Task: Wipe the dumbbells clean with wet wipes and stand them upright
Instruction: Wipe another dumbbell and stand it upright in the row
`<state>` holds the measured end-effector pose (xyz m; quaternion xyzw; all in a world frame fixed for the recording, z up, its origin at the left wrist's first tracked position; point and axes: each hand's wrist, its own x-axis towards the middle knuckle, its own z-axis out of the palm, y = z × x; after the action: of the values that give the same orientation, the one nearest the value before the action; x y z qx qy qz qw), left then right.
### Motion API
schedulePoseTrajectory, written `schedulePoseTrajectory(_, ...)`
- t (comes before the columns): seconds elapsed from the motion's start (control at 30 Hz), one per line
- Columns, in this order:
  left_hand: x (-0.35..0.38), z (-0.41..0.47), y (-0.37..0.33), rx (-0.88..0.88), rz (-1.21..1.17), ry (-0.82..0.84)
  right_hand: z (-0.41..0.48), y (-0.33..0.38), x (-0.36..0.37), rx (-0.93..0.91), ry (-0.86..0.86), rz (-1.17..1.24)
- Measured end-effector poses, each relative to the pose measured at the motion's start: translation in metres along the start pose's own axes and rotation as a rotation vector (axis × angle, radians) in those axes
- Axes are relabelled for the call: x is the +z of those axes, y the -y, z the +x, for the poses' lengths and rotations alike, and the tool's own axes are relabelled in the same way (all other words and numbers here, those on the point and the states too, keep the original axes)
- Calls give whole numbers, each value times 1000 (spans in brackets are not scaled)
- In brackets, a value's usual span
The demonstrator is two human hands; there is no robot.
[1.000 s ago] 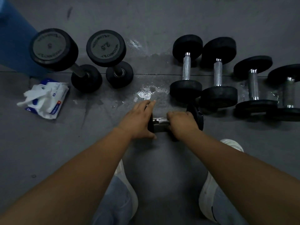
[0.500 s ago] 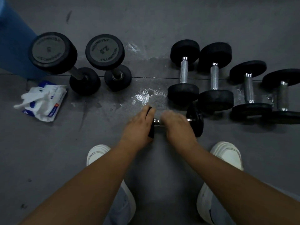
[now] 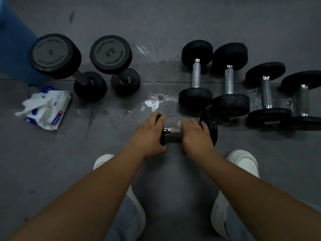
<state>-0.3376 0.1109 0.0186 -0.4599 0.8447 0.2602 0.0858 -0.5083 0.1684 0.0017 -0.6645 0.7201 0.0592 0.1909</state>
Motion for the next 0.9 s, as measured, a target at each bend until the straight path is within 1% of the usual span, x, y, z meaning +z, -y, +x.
schedulePoseTrajectory(0.03,-4,2,2,13,7,9,2,-5,-1,9,24,-59)
schedulePoseTrajectory(0.1,-12,6,6,23,24,50,4,-10,-4,-55,129,-163)
schedulePoseTrajectory(0.17,-15,6,6,5,30,97,13,-10,-13,-106,220,-181)
schedulePoseTrajectory(0.27,-15,5,4,10,86,126,28,-11,-25,-144,249,-166)
schedulePoseTrajectory(0.33,-16,4,7,37,159,62,29,-11,-27,-180,220,-172)
schedulePoseTrajectory(0.37,-15,3,9,43,175,5,28,-12,-26,-186,169,-169)
schedulePoseTrajectory(0.43,-9,0,10,33,172,-62,22,-11,-21,-143,102,-141)
schedulePoseTrajectory(0.5,-2,-1,7,10,131,-54,9,0,-9,-132,53,-89)
schedulePoseTrajectory(0.6,1,-4,5,-9,91,-18,-5,15,0,-255,-19,-14)
schedulePoseTrajectory(0.63,1,-4,5,-19,80,-3,-3,14,1,-235,-39,13)
schedulePoseTrajectory(0.67,0,-4,5,-29,65,9,-1,14,1,-157,-56,31)
schedulePoseTrajectory(0.7,-1,-4,4,-40,48,13,-2,17,0,-40,-58,23)
schedulePoseTrajectory(0.73,-1,-4,4,-49,33,12,-5,23,2,54,-56,-11)
schedulePoseTrajectory(0.77,-1,-4,3,-52,18,10,-9,31,4,69,-23,-35)
schedulePoseTrajectory(0.8,1,-5,2,-53,5,6,-15,38,7,4,-4,-44)
schedulePoseTrajectory(0.83,3,-6,1,-52,-5,-3,-20,41,10,-101,-5,-43)
schedulePoseTrajectory(0.87,5,-7,1,-53,-12,-12,-20,37,10,-163,-19,-36)
schedulePoseTrajectory(0.9,6,-8,1,-58,-16,-18,-16,30,7,-138,-36,-21)
